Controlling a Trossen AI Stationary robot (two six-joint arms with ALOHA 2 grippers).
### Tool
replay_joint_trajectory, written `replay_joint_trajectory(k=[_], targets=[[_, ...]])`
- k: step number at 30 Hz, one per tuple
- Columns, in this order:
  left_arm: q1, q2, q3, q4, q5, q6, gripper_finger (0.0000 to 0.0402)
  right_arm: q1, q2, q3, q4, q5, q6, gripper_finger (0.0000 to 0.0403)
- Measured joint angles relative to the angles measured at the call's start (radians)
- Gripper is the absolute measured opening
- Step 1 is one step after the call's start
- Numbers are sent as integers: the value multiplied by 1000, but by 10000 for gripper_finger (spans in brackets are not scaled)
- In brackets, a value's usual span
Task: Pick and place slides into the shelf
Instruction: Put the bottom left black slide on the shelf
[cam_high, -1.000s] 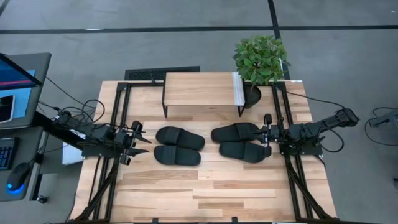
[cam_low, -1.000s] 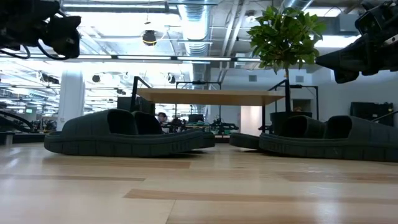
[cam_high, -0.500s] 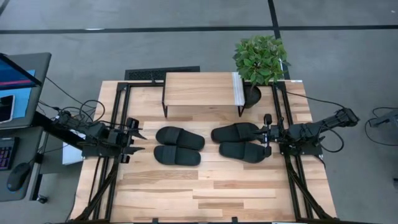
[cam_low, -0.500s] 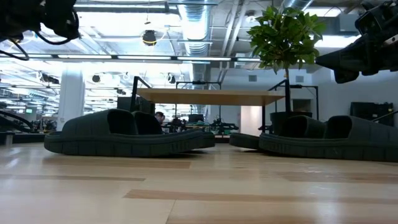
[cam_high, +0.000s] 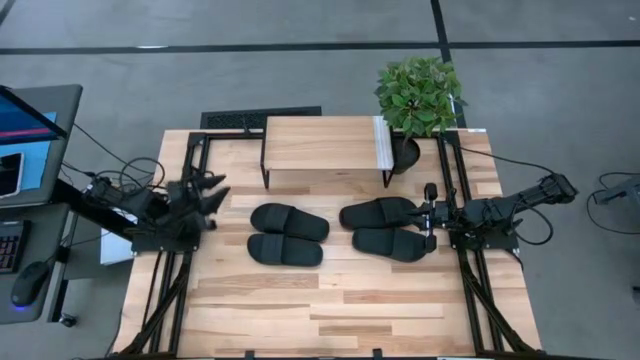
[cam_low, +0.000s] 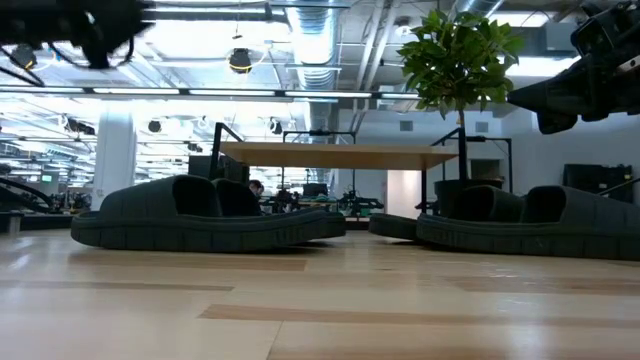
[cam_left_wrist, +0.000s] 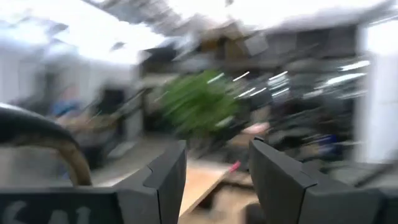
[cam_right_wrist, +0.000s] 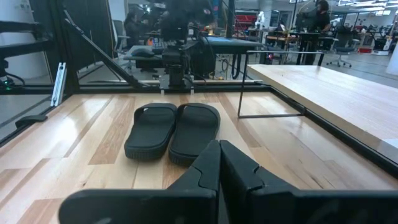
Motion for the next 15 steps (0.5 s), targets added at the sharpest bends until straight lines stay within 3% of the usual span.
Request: replay_joint_trajectory(k=[3,15], targets=[[0,56,10,-34,-103,-133,160,0,0,0,0,0,0,0],[66,258,12,-253,-81,-655,160,0,0,0,0,0,0,0]])
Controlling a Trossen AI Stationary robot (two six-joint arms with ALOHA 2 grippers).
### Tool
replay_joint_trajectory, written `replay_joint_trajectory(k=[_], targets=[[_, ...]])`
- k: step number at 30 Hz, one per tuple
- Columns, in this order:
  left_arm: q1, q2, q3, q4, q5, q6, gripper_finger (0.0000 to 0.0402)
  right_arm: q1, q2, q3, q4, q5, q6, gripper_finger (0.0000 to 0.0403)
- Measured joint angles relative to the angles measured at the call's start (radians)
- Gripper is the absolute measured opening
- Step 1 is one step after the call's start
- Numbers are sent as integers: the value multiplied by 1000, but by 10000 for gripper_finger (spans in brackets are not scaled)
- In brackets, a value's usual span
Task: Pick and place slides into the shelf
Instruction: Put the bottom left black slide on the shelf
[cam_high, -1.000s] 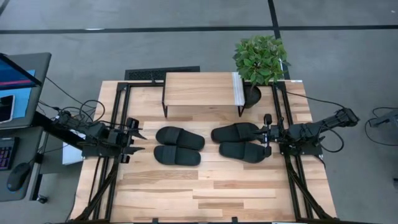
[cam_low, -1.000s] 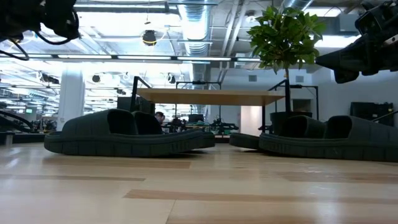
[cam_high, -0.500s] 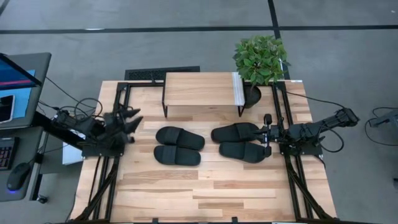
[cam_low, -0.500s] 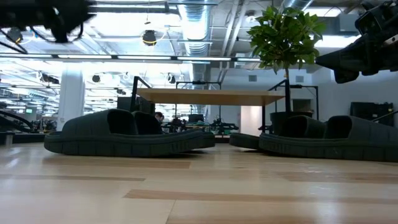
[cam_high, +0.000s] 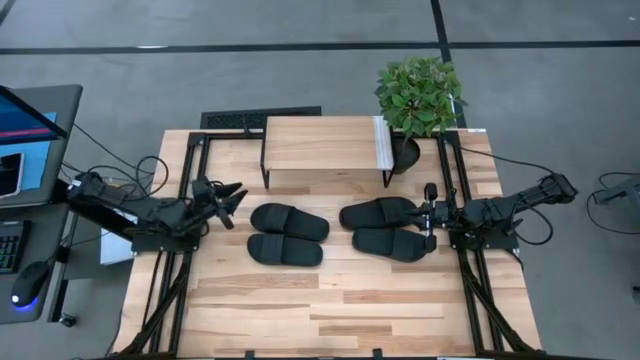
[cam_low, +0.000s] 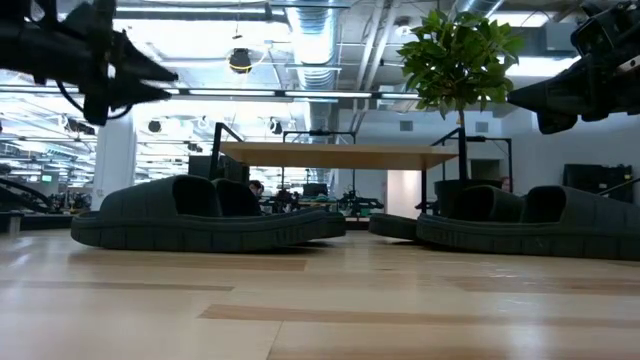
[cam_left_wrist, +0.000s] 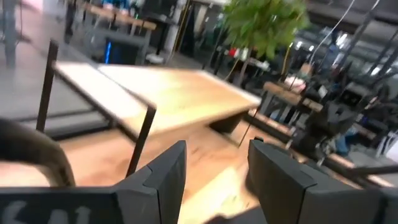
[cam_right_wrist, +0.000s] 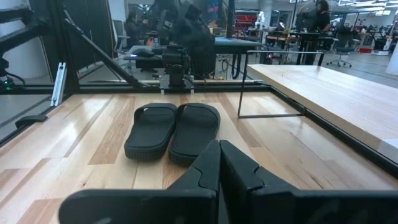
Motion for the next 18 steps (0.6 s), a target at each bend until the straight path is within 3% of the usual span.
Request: replay_joint_trajectory(k=[13,18], targets=[[122,110,2,-194,444,-157,160,0,0,0,0,0,0,0],[124,152,2,-198,586,-163,160,0,0,0,0,0,0,0]])
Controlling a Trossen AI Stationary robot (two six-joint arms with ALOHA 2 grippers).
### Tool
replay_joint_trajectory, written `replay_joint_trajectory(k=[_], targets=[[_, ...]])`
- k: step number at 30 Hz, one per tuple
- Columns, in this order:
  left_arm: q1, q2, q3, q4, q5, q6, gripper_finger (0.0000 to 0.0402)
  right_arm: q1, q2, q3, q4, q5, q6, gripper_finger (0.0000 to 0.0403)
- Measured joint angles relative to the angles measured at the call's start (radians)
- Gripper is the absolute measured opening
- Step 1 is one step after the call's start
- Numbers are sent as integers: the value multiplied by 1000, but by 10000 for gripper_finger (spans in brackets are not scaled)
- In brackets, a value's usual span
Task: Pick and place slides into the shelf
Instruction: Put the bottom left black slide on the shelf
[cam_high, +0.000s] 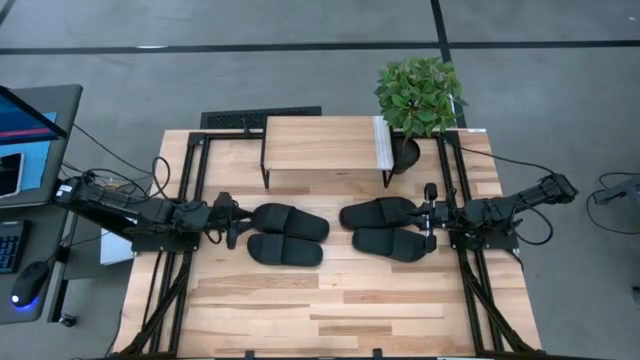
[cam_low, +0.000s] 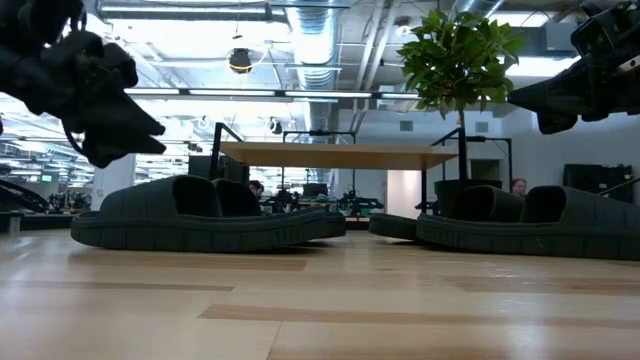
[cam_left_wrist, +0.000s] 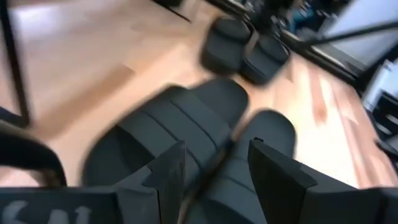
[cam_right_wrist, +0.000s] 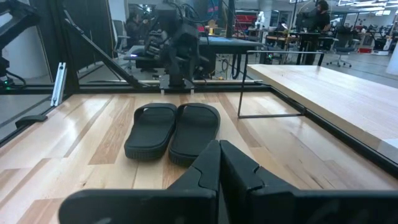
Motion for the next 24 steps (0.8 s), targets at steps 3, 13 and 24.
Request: replay_joint_trajectory(k=[3,13,24], targets=[[-7,22,0,0,67,-10,160,0,0,0,0,0,0,0],[-17,103,1,-2,139,-277,160,0,0,0,0,0,0,0],[-17,188,2,57,173,-492,160,0,0,0,0,0,0,0]])
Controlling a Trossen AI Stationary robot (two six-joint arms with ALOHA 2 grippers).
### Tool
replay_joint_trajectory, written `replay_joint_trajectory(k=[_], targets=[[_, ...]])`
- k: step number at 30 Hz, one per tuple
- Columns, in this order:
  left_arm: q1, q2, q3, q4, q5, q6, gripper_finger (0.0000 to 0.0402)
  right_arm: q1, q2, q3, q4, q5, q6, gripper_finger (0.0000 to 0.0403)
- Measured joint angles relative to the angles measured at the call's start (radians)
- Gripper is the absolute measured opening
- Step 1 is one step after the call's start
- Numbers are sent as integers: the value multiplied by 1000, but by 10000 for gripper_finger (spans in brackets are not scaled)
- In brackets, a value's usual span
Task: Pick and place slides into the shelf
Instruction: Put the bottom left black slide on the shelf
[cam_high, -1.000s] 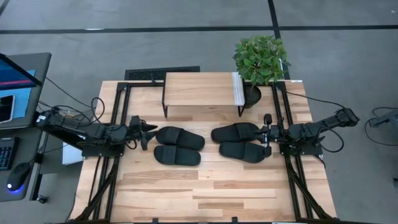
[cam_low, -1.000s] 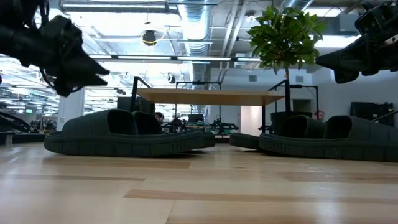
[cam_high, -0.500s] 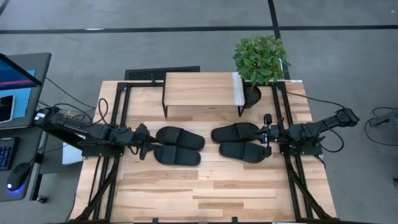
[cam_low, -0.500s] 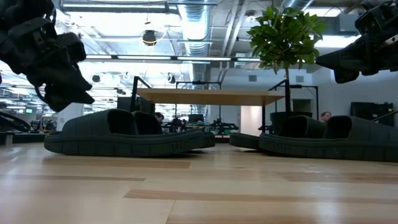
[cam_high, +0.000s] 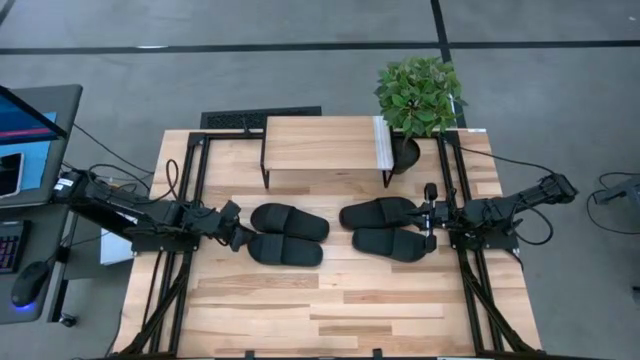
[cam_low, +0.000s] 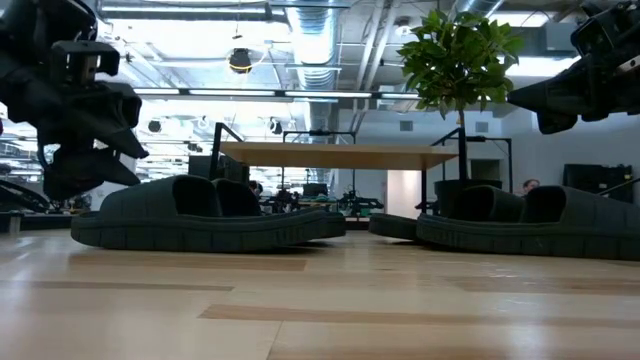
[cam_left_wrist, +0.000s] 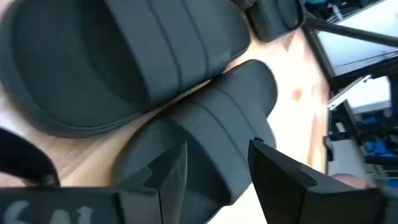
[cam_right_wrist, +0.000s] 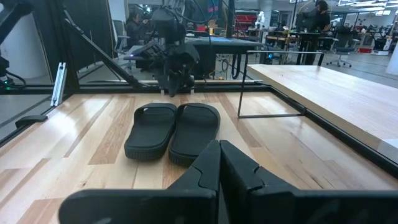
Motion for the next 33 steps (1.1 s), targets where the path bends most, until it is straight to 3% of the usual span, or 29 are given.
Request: replay_joint_trajectory(k=[7,17,28,33], targets=[[-20,55,0,111,23,11,160,0,0,0,0,0,0,0],[-125,91,0,125,53,44,160,0,0,0,0,0,0,0],[-163,90,0,-61,-8,-58,160,0,0,0,0,0,0,0],[-163,90,6,-70,-41,-49,160,0,0,0,0,0,0,0]])
